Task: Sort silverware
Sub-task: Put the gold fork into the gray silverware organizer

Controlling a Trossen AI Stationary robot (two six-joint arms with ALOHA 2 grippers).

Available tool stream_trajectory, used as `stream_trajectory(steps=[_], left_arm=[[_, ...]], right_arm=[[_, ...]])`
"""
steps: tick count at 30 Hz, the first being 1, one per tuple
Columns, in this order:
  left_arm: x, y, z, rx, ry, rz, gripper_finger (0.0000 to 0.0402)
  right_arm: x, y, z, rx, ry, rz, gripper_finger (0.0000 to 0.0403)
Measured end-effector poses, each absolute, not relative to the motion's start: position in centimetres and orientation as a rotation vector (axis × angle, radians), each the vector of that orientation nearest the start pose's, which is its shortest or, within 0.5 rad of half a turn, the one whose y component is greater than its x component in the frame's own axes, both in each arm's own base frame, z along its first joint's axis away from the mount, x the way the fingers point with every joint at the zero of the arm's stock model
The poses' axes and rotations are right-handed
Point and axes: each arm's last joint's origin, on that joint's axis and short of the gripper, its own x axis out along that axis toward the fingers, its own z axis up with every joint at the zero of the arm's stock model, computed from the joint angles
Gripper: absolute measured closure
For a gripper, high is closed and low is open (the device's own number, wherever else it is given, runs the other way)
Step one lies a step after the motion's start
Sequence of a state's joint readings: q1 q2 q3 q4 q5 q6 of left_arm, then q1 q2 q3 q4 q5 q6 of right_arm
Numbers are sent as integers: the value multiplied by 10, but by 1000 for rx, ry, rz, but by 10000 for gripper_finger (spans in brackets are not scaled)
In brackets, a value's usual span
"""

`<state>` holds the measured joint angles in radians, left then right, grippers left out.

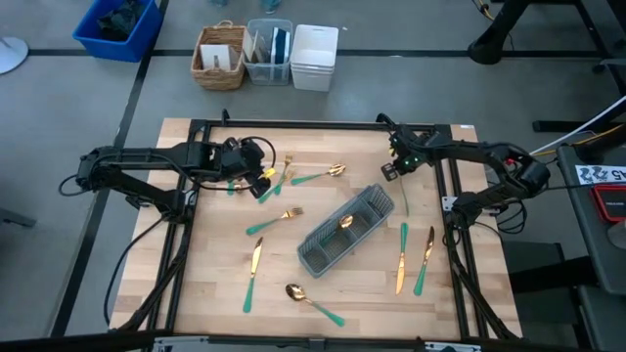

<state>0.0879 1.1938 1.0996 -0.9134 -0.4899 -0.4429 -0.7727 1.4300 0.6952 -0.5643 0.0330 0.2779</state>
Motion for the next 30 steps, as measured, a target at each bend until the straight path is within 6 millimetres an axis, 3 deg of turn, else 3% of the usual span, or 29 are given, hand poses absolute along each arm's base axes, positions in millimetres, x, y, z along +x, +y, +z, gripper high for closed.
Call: stream_trajectory(steps=[6, 20, 26, 30], left_arm=[[220, 31, 304, -193, 858, 730, 329], [178, 28, 248, -411, 967, 806, 329], [168, 26, 227, -351, 1072, 762, 329], [166, 26, 210, -291, 1127, 733, 329]], right_arm=[[178, -175, 188, 654, 1143, -843, 397], [193, -192, 304, 520, 1072, -853, 399], [199, -185, 352, 502, 964, -784, 400], [210, -171, 377, 468, 899, -695, 400]])
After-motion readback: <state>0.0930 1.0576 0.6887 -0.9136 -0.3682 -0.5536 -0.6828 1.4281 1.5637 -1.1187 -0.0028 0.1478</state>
